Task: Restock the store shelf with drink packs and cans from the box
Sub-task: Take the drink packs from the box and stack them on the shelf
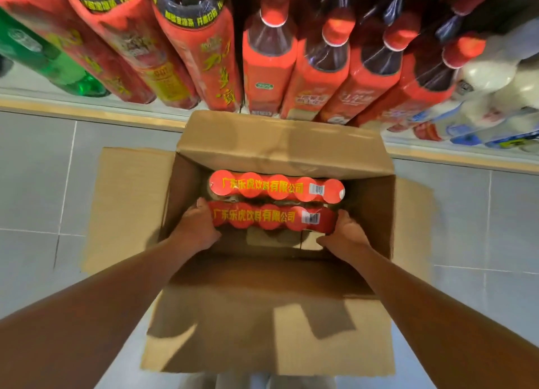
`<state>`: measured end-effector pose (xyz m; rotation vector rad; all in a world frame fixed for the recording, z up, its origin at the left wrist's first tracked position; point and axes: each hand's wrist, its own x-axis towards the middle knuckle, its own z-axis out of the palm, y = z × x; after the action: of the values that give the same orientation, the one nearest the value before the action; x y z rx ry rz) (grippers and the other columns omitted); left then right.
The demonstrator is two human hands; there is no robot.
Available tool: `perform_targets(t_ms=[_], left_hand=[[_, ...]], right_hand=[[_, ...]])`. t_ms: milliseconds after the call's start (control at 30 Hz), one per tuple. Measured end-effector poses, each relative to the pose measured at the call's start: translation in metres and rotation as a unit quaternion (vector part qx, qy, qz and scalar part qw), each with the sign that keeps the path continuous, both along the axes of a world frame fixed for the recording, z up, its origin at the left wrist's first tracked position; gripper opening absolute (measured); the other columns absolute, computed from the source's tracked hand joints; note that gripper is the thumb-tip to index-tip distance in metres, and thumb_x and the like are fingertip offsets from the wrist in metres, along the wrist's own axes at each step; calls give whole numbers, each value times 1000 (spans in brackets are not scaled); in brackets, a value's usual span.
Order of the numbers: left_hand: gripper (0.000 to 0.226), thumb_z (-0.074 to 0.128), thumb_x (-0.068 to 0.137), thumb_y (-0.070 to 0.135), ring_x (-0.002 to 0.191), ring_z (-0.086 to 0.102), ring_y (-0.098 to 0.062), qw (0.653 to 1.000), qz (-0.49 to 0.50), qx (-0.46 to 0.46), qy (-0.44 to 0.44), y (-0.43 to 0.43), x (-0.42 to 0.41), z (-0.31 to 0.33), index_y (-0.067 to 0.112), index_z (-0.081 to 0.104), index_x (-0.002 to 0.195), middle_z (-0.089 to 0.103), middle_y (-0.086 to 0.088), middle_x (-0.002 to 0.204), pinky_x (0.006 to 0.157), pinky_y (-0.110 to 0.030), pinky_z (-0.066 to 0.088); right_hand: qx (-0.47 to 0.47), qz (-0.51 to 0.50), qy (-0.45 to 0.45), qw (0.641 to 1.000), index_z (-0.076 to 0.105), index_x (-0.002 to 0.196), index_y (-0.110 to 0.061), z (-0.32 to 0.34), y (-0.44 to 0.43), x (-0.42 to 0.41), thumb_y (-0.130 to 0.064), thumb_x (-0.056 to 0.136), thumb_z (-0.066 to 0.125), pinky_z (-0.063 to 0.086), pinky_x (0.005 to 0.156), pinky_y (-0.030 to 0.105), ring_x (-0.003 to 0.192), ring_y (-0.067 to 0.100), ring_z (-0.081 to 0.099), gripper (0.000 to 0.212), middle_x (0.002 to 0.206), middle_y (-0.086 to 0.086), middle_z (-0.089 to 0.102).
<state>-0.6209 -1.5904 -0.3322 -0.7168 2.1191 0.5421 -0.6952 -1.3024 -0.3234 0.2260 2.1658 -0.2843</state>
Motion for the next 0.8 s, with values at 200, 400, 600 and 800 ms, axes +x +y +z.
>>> perform_targets(t_ms=[200, 400, 600, 800], left_hand=[[55, 75, 80, 15, 107, 59, -33, 998, 29, -12, 59, 3, 1, -39, 11, 41, 123, 56, -16, 118, 83, -42, 53], [50, 70, 85, 13, 106, 59, -31, 995, 29, -21, 90, 3, 8, -41, 12, 41, 125, 57, -13, 116, 80, -38, 51], [59, 77, 81, 21, 100, 64, -30, 996, -17, -35, 81, 0, 10, 8, 10, 39, 124, 60, -13, 111, 79, -36, 52], [53, 70, 84, 25, 93, 64, -30, 994, -27, -29, 102, -9, -1, 96, 8, 41, 124, 63, -14, 105, 75, -37, 49]], right_hand=[[9, 6, 8, 1000, 39, 139, -14, -41, -9, -6, -34, 89, 71, 49, 101, 40, 121, 30, 58, 62, 132, 10, 57], [4, -70, 55, 996, 48, 128, -20, -41, -10, 3, -32, 82, 79, 57, 92, 43, 109, 28, 66, 57, 118, 5, 66], [4, -74, 35, 997, 50, 124, -20, 2, -8, 8, -24, 79, 82, 58, 87, 37, 104, 25, 67, 56, 113, 3, 67], [-30, -94, 42, 994, 53, 115, -23, 91, -8, -3, -21, 73, 82, 60, 82, 39, 91, 21, 67, 52, 102, -1, 68]])
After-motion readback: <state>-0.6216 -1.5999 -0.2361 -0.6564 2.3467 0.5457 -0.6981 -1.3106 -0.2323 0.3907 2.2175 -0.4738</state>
